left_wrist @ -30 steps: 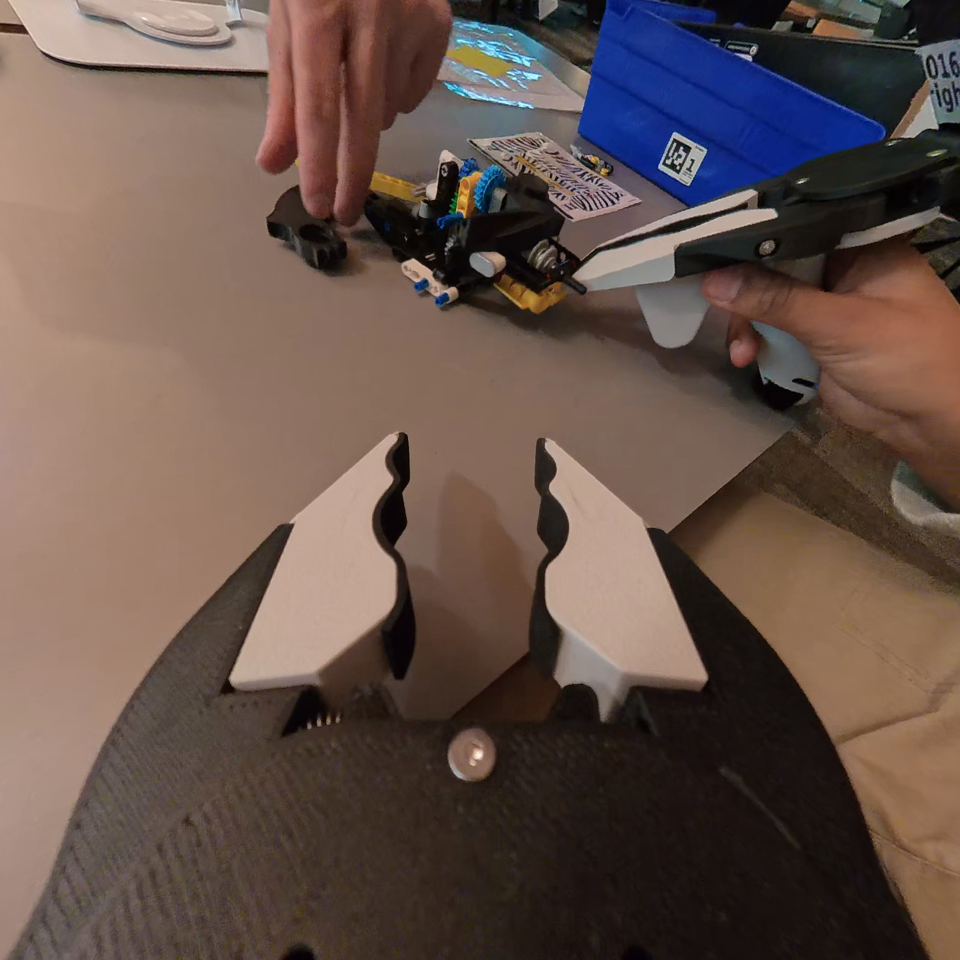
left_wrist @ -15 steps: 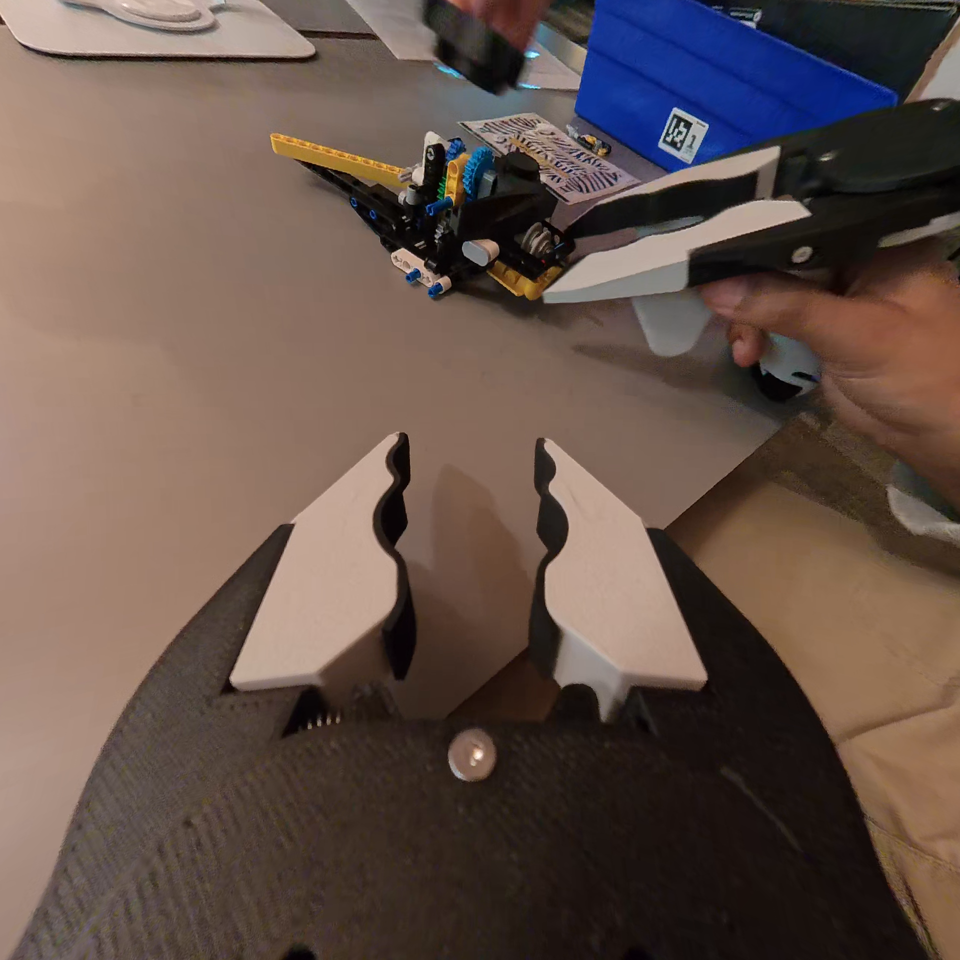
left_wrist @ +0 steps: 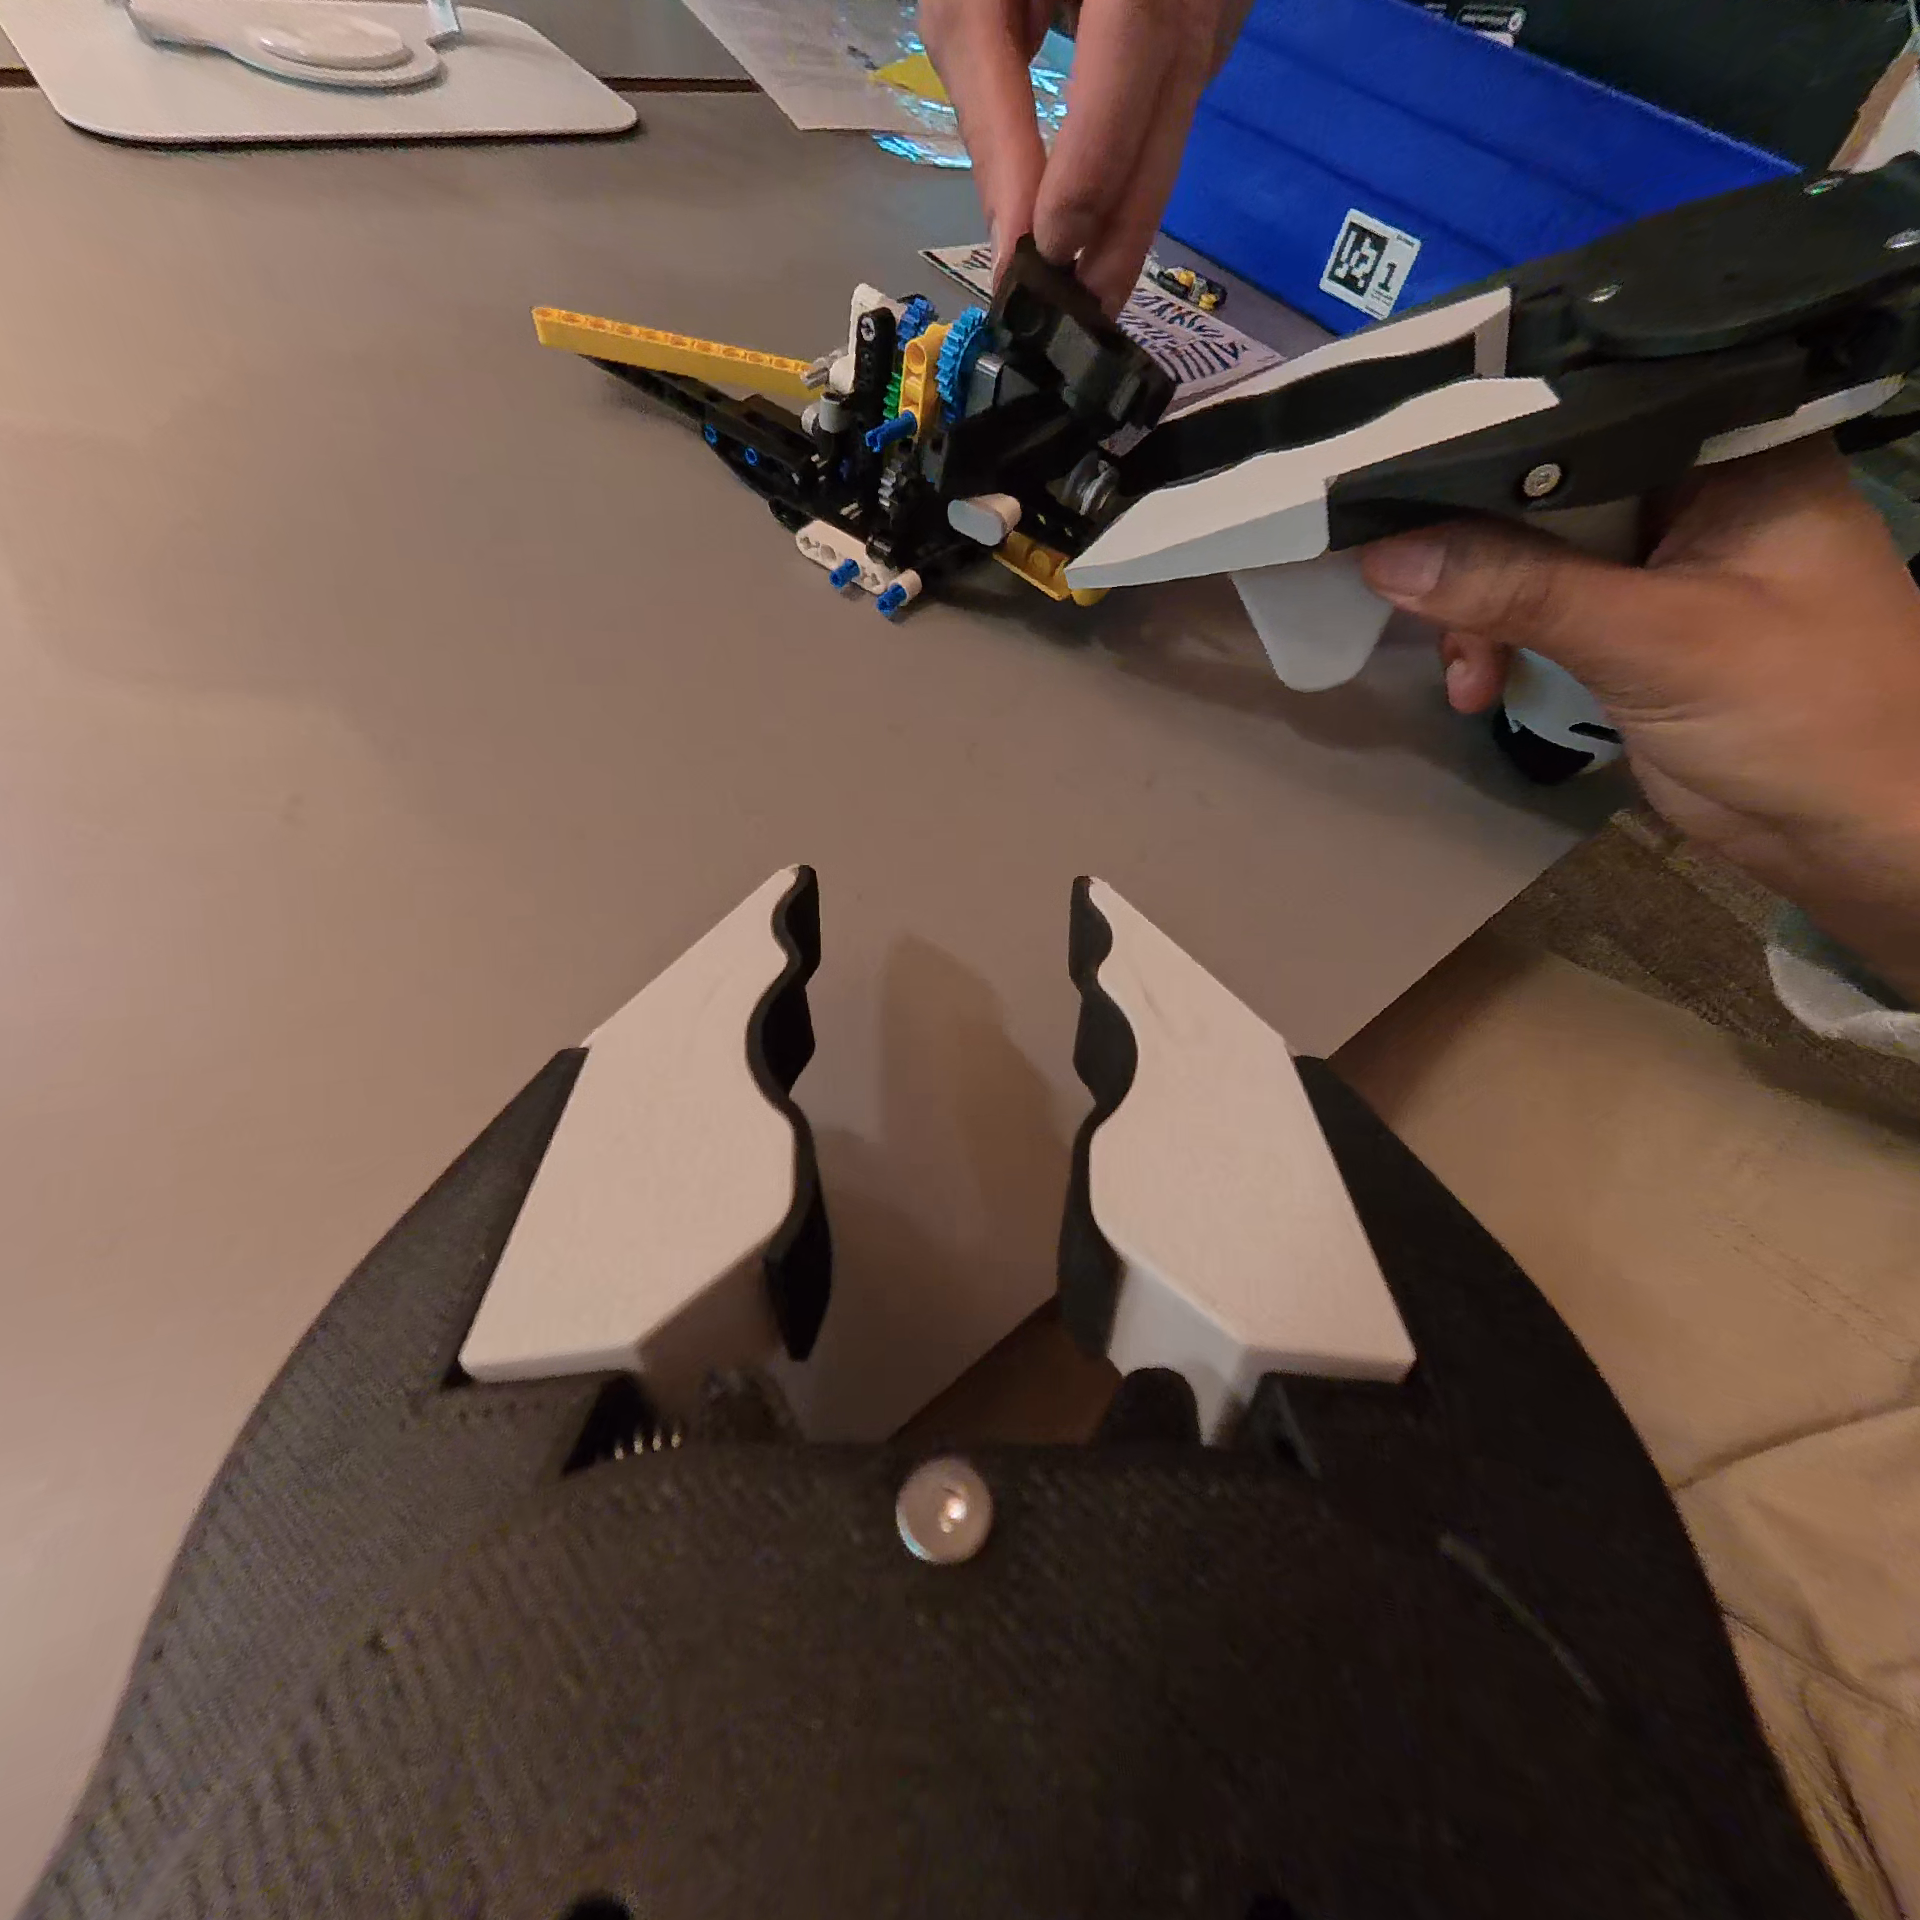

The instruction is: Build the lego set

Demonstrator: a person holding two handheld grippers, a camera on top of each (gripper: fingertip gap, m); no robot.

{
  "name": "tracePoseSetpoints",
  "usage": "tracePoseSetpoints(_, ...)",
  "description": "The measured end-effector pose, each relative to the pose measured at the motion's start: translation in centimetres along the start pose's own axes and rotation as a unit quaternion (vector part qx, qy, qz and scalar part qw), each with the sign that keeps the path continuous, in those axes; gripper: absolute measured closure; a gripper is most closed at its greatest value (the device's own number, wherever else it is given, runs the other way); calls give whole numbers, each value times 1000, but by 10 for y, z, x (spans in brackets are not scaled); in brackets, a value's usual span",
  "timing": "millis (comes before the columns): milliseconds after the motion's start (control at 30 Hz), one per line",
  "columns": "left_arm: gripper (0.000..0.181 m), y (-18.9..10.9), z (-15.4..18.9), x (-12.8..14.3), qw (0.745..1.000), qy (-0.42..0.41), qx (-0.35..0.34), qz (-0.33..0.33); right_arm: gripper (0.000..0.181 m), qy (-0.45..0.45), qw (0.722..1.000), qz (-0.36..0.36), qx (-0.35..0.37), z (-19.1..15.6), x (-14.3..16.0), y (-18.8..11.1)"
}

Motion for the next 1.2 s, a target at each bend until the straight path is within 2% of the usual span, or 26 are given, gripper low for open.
tracePoseSetpoints(167,134,1,0,1,1000,1,0,-2,135,4,999,6,-32,-3,2,-8)
tracePoseSetpoints(400,134,2,2,3,1000,5,1,-7,135,-51,996,2,-72,-6,11,-18)
tracePoseSetpoints(700,134,3,3,4,1000,6,2,-10,135,-64,991,-3,-116,-1,15,-26)
tracePoseSetpoints(1033,134,4,4,6,1000,9,2,-15,134,-57,993,20,-102,8,6,-35)
tracePoseSetpoints(1200,134,3,5,5,1000,11,2,-14,137,-37,996,7,-87,21,12,-36)
Point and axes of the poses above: each gripper's, where its closed fingertips meet, y out along the fingers, x out of its underside, z = x × y across the jaws, the point moved 1 cm from there along -y, back along the fingers, and after that the axes turned 7 degrees about x, right-handed, at the moved point
